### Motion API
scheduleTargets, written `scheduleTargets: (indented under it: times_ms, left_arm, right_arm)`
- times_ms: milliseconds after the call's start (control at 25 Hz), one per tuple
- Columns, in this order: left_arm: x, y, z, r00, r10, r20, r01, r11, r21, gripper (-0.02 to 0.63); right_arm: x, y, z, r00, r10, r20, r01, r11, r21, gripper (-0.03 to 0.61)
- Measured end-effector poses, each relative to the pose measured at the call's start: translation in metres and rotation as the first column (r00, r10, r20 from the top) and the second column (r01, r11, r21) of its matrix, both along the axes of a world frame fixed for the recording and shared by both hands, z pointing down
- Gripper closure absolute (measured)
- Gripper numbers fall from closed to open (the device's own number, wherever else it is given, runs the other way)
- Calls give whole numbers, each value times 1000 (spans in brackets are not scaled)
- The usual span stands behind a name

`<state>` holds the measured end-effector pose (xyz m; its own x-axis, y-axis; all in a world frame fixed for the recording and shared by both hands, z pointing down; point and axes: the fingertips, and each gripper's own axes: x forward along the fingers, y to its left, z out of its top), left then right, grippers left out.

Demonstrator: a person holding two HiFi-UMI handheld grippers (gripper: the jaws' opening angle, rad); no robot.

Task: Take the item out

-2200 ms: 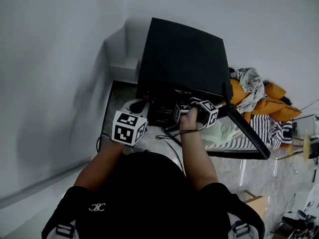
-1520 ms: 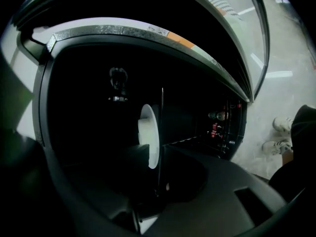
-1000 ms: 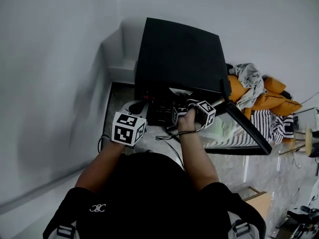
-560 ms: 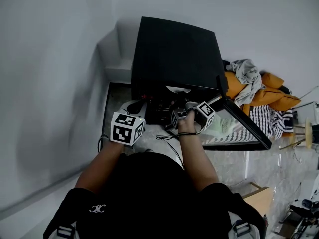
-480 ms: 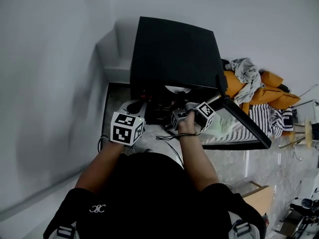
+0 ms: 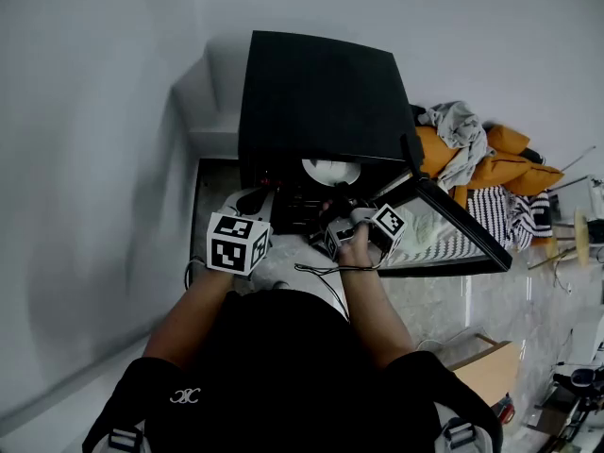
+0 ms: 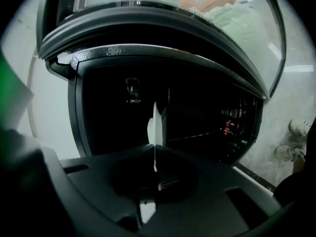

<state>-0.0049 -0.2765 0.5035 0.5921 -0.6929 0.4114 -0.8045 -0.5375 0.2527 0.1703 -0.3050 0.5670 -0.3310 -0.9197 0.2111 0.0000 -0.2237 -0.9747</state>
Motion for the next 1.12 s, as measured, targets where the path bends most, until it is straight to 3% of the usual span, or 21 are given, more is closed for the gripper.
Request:
scheduleTargets:
  times_ms: [480, 1120]
  left_arm:
    - [-5, -2, 2, 1000, -2, -6, 2, 1000, -2, 615]
    - [4, 0, 10, 999, 34, 1, -34, 999, -10, 615]
  right_arm:
    - [-1, 42, -28, 999, -27, 37, 22, 993, 114, 560]
    - [-8, 95, -42, 996, -80, 50, 70, 982, 176, 560]
